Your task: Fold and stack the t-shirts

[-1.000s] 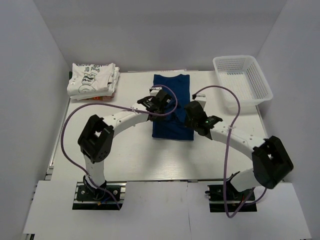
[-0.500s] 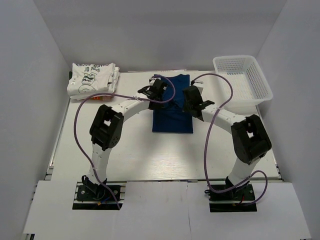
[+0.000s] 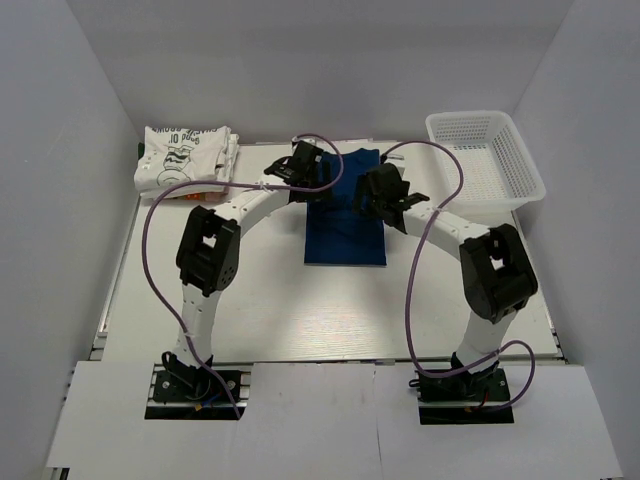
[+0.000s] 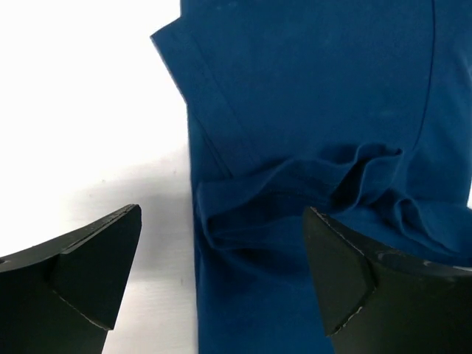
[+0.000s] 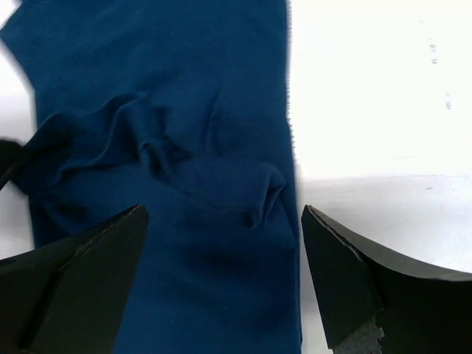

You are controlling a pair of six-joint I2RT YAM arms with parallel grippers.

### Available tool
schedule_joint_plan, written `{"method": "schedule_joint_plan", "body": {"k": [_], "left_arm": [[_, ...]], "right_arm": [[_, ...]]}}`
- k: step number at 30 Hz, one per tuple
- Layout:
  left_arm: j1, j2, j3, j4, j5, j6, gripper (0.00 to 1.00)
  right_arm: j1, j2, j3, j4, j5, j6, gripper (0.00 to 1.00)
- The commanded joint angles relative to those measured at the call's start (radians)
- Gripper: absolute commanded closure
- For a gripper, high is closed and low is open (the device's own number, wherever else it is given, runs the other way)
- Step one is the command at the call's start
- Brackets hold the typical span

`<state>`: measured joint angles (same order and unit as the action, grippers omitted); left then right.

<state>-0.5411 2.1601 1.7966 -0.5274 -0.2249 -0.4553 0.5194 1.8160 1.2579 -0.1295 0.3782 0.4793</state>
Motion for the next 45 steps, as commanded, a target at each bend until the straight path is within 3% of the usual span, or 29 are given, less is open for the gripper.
{"method": "schedule_joint_plan", "body": {"k": [1, 8, 13, 16, 22, 25, 30, 34, 36, 39, 40, 45], "left_arm": [[0.000, -0.148, -0.024, -0.063, -0.010, -0.005, 0.00], [0.000, -0.466, -0.536, 0.044, -0.064, -0.121, 0.00], [0.000, -0.659, -0.735, -0.012, -0.155, -0.238, 0.00], [0.000, -0.744, -0.813, -0.013, -0.131, -0.252, 0.00], [0.000, -0.813, -0.876, -0.035, -0.131, -0.272, 0.00], [0.000, -0.813, -0.876, -0.060, -0.131, -0.281, 0.00], [0.000, -0.813, -0.876, -0.060, -0.131, -0.272, 0.00], [0.000, -0.780, -0.846, -0.069, -0.120, -0.254, 0.00], [0.000, -0.764, -0.836, -0.049, -0.065, -0.232, 0.00], [-0.020, -0.720, -0.816, 0.021, 0.011, -0.194, 0.00], [-0.020, -0.691, -0.816, 0.056, 0.027, -0.172, 0.00], [-0.020, -0.577, -0.783, 0.190, 0.215, -0.123, 0.00]], "right_arm": [[0.010, -0.108, -0.053, 0.045, -0.120, -0.065, 0.10], [0.051, -0.118, -0.161, 0.191, -0.367, -0.111, 0.10], [0.065, -0.015, -0.080, 0.214, -0.415, -0.127, 0.10], [0.065, 0.081, 0.004, 0.215, -0.403, -0.136, 0.10], [0.054, 0.226, 0.161, 0.182, -0.282, -0.143, 0.10], [0.051, 0.284, 0.222, 0.252, -0.202, -0.195, 0.10], [0.028, 0.394, 0.442, 0.261, -0.107, -0.271, 0.10], [-0.007, 0.465, 0.592, 0.202, -0.134, -0.310, 0.10], [-0.009, 0.410, 0.572, 0.182, -0.137, -0.321, 0.10], [-0.007, 0.209, 0.366, 0.229, -0.137, -0.274, 0.10], [-0.009, 0.069, 0.195, 0.255, -0.136, -0.253, 0.10], [-0.036, -0.187, -0.167, 0.193, -0.137, -0.087, 0.10]]}}
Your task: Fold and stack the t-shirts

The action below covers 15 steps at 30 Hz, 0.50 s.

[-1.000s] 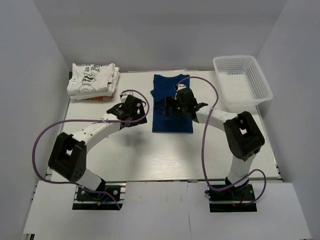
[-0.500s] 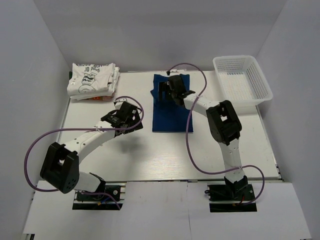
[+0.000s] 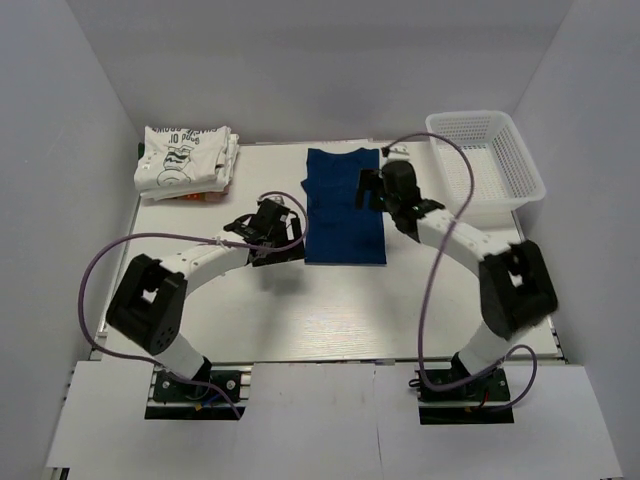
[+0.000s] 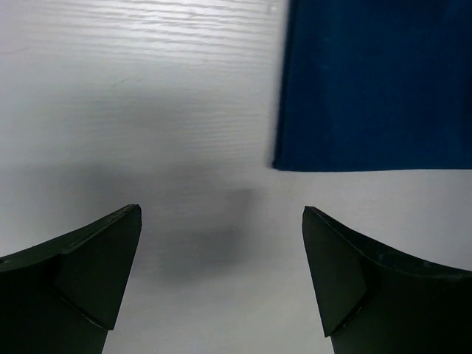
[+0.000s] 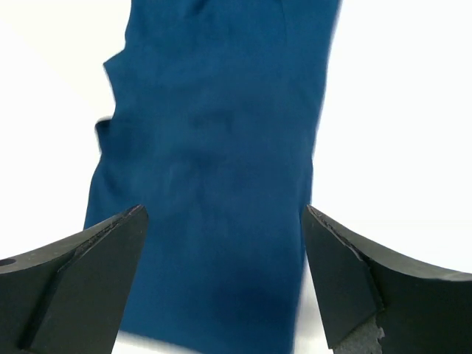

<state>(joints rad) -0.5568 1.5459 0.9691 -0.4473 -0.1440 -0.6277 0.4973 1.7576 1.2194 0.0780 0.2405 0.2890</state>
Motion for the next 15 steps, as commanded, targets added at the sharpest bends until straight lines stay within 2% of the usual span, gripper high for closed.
{"method": "schedule_joint_plan", "body": {"k": [1, 4, 5, 7, 10, 13, 14, 15], "left_arm": [[-0.005, 0.060, 0.055, 0.134, 0.156, 0.049, 0.00], [-0.005, 0.141, 0.111, 0.134, 0.165, 0.074, 0.00], [-0.005, 0.157, 0.123, 0.134, 0.165, 0.074, 0.03], [-0.014, 0.195, 0.123, 0.148, 0.202, 0.088, 0.08], [-0.014, 0.214, 0.132, 0.159, 0.219, 0.088, 0.19], [-0.014, 0.246, 0.122, 0.168, 0.242, 0.088, 0.34], [-0.014, 0.258, 0.122, 0.159, 0.242, 0.088, 0.46], [-0.014, 0.258, 0.112, 0.159, 0.251, 0.088, 0.51]], "right_arm": [[-0.017, -0.177, -0.189, -0.029, -0.029, 0.108, 0.10], [-0.029, -0.233, -0.256, -0.164, -0.084, 0.154, 0.10], [-0.034, -0.245, -0.273, -0.240, -0.095, 0.174, 0.10], [-0.039, -0.256, -0.322, -0.247, -0.119, 0.180, 0.10], [-0.055, -0.280, -0.389, -0.213, -0.165, 0.188, 0.10], [-0.071, -0.268, -0.399, -0.218, -0.162, 0.197, 0.10], [-0.078, -0.267, -0.402, -0.218, -0.162, 0.199, 0.10], [-0.078, -0.265, -0.402, -0.216, -0.167, 0.202, 0.10]]}}
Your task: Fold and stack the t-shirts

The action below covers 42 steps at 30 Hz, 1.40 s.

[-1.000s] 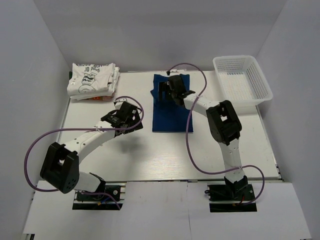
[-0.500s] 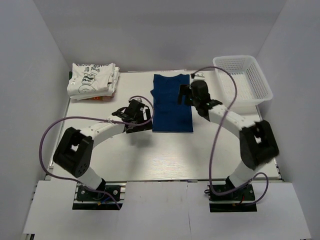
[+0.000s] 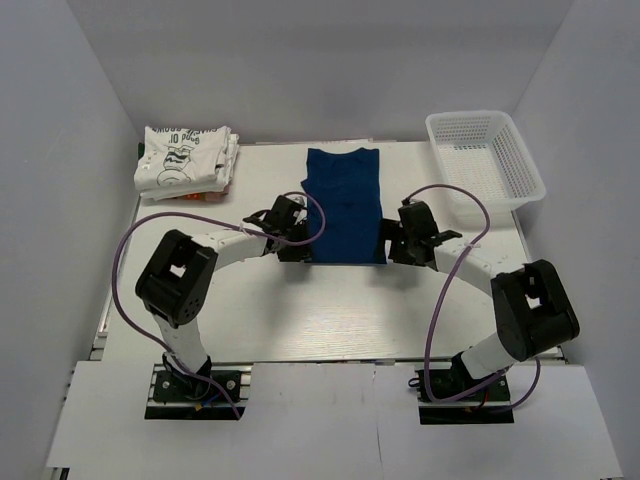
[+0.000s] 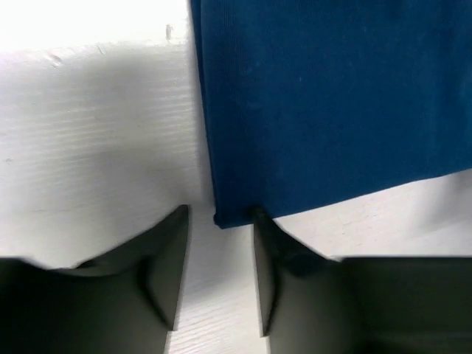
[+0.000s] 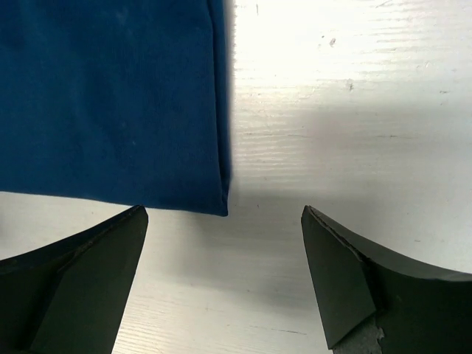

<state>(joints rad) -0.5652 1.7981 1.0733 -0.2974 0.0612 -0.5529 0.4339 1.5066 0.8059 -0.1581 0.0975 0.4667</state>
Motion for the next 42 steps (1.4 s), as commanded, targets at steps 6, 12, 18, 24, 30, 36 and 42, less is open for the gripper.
{"method": "schedule_joint_plan", "body": {"k": [6, 12, 18, 24, 30, 36, 42], "left_arm": [[-0.024, 0.015, -0.021, 0.049, 0.104, 0.013, 0.93], [-0.033, 0.037, -0.012, 0.030, 0.071, 0.013, 1.00], [-0.033, 0.004, -0.033, 0.050, 0.048, 0.013, 1.00], [-0.033, -0.016, -0.044, 0.050, 0.038, 0.013, 1.00], [-0.033, -0.101, -0.085, 0.060, 0.038, 0.013, 1.00], [-0.067, -0.275, -0.185, 0.003, 0.092, 0.033, 1.00], [-0.123, -0.517, -0.204, -0.086, 0.149, 0.042, 1.00]], "right_arm": [[-0.032, 0.007, -0.002, 0.052, -0.087, 0.020, 0.10], [-0.040, 0.026, -0.020, 0.060, -0.163, 0.021, 0.16], [-0.052, 0.070, -0.021, 0.092, -0.143, 0.038, 0.20], [-0.061, 0.089, -0.043, 0.110, -0.209, 0.064, 0.75], [-0.057, 0.031, -0.074, 0.115, -0.242, 0.063, 1.00], [-0.050, -0.146, -0.167, 0.040, -0.266, 0.046, 1.00], [-0.015, -0.464, -0.222, -0.076, -0.340, 0.026, 1.00]]}}
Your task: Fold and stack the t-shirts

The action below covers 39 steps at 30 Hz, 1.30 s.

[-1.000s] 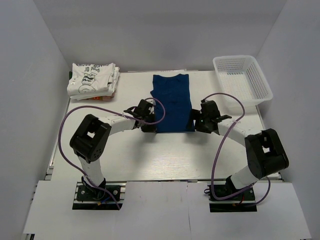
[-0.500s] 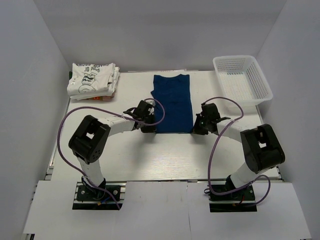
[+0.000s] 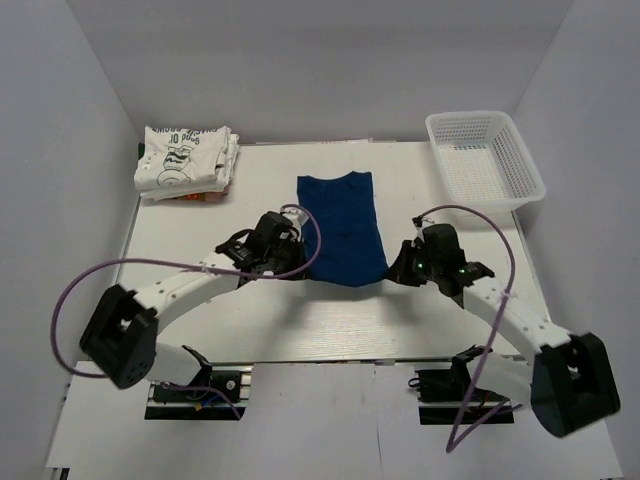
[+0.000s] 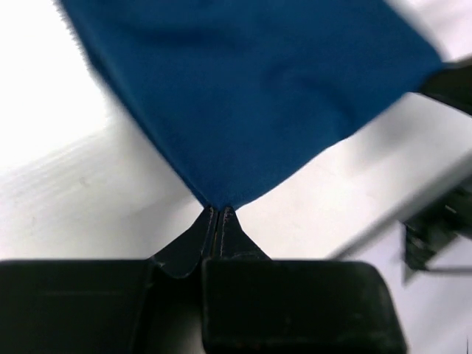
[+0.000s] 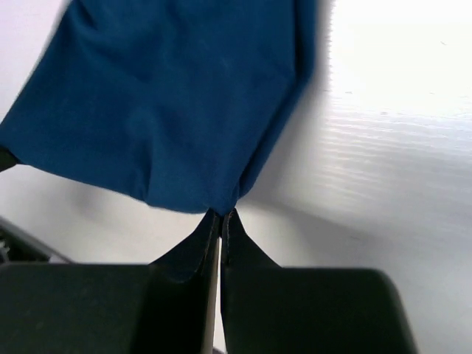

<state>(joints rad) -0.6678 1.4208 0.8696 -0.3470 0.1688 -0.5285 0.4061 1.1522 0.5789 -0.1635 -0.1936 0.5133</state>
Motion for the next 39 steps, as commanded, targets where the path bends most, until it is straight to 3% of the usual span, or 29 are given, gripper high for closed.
{"method": "schedule_joint_plan", "body": {"k": [1, 8, 12, 17, 23, 27, 31, 34, 39], "left_arm": [[-0.021, -0.166, 0.000, -0.037, 0.041, 0.030, 1.00], [-0.030, -0.232, 0.112, -0.035, -0.060, 0.039, 1.00], [-0.003, -0.197, 0.184, -0.010, -0.196, -0.008, 1.00], [-0.003, -0.093, 0.343, -0.086, -0.411, 0.013, 1.00], [0.027, 0.065, 0.460, -0.064, -0.494, 0.035, 1.00], [0.077, 0.205, 0.557, -0.075, -0.525, 0.044, 1.00], [0.144, 0.370, 0.696, -0.033, -0.466, 0.084, 1.00], [0.187, 0.476, 0.814, -0.104, -0.451, 0.075, 1.00], [0.231, 0.602, 0.884, -0.112, -0.414, 0.065, 1.00]], "right_arm": [[0.020, -0.129, 0.030, -0.111, -0.046, -0.028, 1.00], [0.019, -0.163, 0.262, -0.151, 0.023, -0.038, 1.00], [0.014, -0.114, 0.350, -0.093, 0.094, -0.012, 1.00], [0.005, 0.035, 0.487, -0.077, 0.122, -0.013, 1.00], [-0.021, 0.254, 0.640, -0.059, 0.123, -0.029, 1.00], [-0.049, 0.365, 0.751, -0.074, 0.117, -0.033, 1.00], [-0.082, 0.483, 0.811, -0.067, 0.077, -0.033, 1.00], [-0.099, 0.578, 0.900, -0.077, 0.040, -0.047, 1.00], [-0.127, 0.775, 1.051, -0.111, -0.030, -0.073, 1.00]]}}
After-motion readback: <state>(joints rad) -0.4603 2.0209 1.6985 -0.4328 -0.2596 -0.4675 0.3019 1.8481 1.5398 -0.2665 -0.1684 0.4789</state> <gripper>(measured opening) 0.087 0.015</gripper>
